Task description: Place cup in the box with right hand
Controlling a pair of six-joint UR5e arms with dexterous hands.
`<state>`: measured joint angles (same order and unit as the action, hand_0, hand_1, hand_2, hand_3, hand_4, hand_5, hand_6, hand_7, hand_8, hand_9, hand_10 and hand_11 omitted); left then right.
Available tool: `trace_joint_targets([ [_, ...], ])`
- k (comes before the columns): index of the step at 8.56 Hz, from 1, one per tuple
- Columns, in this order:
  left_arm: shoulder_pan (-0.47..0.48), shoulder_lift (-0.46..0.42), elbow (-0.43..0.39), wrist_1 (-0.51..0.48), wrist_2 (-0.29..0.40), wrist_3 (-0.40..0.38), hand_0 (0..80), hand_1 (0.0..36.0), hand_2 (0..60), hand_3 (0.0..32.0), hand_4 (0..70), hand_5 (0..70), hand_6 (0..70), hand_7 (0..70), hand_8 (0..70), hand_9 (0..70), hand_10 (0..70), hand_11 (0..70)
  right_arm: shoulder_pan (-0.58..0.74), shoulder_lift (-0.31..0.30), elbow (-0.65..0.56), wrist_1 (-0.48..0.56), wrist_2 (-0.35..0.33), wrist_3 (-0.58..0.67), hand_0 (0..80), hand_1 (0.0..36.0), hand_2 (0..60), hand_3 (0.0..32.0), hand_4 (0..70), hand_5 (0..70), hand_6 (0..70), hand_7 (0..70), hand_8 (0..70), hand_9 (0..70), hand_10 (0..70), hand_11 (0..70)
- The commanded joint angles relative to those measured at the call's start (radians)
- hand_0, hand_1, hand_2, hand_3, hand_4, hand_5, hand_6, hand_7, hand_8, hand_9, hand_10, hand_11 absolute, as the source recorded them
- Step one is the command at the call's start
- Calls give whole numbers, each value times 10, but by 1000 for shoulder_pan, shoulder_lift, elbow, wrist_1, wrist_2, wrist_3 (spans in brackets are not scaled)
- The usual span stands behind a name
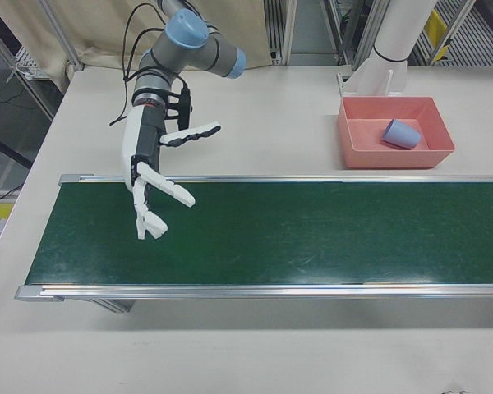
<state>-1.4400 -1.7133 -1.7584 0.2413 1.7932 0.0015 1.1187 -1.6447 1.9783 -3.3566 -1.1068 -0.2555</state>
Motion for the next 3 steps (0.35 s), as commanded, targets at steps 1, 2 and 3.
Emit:
trace_joint_targets([
  [1, 0, 0, -1, 1, 0, -1, 0, 0, 0, 0, 0, 0, 0, 0, 0, 0, 0, 0, 223, 130, -231, 51, -138, 2, 476, 94, 100, 0, 366, 36, 90, 383, 117, 238, 66, 102],
  [2, 0, 0, -1, 1, 0, 0, 0, 0, 0, 0, 0, 0, 0, 0, 0, 0, 0, 0, 283, 126, -254, 66, -155, 4, 487, 79, 7, 0, 379, 40, 91, 386, 118, 239, 67, 104],
  [3, 0, 0, -1, 0, 0, 0, 0, 0, 0, 0, 0, 0, 0, 0, 0, 0, 0, 0, 323, 112, -257, 69, -162, 9, 482, 85, 36, 0, 338, 40, 89, 375, 114, 232, 66, 104],
])
